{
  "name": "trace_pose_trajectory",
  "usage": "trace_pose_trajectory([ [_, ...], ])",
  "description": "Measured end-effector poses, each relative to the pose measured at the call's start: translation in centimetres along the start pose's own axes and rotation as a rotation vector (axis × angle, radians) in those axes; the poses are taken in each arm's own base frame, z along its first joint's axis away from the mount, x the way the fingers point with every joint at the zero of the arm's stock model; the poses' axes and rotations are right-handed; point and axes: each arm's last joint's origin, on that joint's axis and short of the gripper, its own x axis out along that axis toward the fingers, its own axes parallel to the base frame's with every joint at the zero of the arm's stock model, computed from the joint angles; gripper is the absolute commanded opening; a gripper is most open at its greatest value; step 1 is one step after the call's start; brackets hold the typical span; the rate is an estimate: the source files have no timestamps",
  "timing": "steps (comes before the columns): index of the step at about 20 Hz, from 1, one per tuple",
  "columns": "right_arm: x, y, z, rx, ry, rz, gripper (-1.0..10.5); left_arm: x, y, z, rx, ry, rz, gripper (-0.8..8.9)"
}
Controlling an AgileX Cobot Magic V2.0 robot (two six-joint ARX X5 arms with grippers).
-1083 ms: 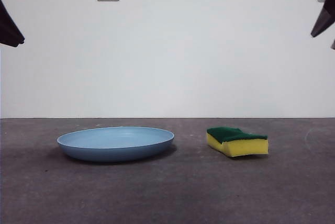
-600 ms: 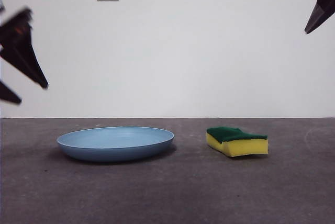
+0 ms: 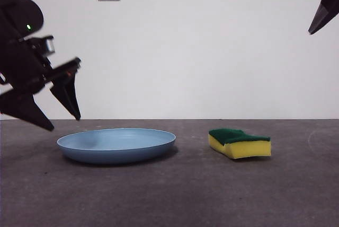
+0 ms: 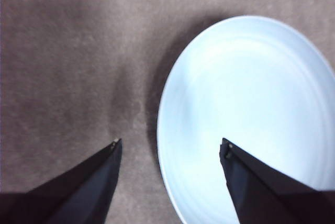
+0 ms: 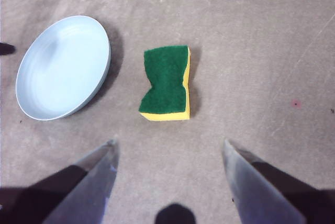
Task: Pick up the plate,pick up the cloth,clean the plate with the cloth
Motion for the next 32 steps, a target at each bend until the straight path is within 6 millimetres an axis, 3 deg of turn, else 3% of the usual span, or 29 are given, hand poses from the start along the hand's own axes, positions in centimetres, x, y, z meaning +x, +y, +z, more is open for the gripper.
trace_pose_trajectory([
  [5, 0.0, 0.0, 0.0, 0.000, 0.001, 0.000, 3.2, 2.5, 0.1, -0.8, 0.000, 0.069, 0.021, 3.14],
  [7, 0.0, 0.0, 0.0, 0.000, 0.001, 0.000, 3.2, 2.7, -0.1, -0.8, 0.008, 0.062, 0.019, 3.09],
  [9, 0.0, 0.0, 0.0, 0.000, 0.001, 0.000, 3.2, 2.8, -0.3, -0.7, 0.017, 0.051, 0.014, 2.40],
  [12, 0.0, 0.0, 0.0, 0.000, 0.001, 0.000, 3.2, 3.5, -0.2, -0.9, 0.014, 0.071, 0.015, 2.38],
  [14, 0.0, 0.0, 0.0, 0.001, 0.001, 0.001, 3.2, 3.6, -0.2, -0.8, 0.018, 0.073, 0.015, 1.64],
  [16, 0.0, 0.0, 0.0, 0.001, 0.002, 0.000, 3.2, 3.8, -0.2, -0.9, 0.034, 0.075, 0.028, -0.23],
  [21, 0.2, 0.5, 0.1, -0.022, -0.004, 0.017, 3.2, 3.7, -0.4, -0.7, 0.054, 0.066, 0.016, -0.08],
  [23, 0.5, 1.1, 0.4, -0.061, -0.029, 0.042, 3.2, 2.4, -1.0, -0.3, 0.067, 0.037, 0.011, -0.08],
  [27, 1.3, 3.0, 2.3, -0.136, -0.035, 0.046, 3.1, -3.1, -3.0, 0.5, 0.132, -0.079, 0.002, -0.08],
  [32, 5.3, 5.4, 4.9, -0.223, 0.041, -0.004, 3.1, -11.0, -5.4, -0.4, 0.215, -0.218, -0.016, -0.08],
])
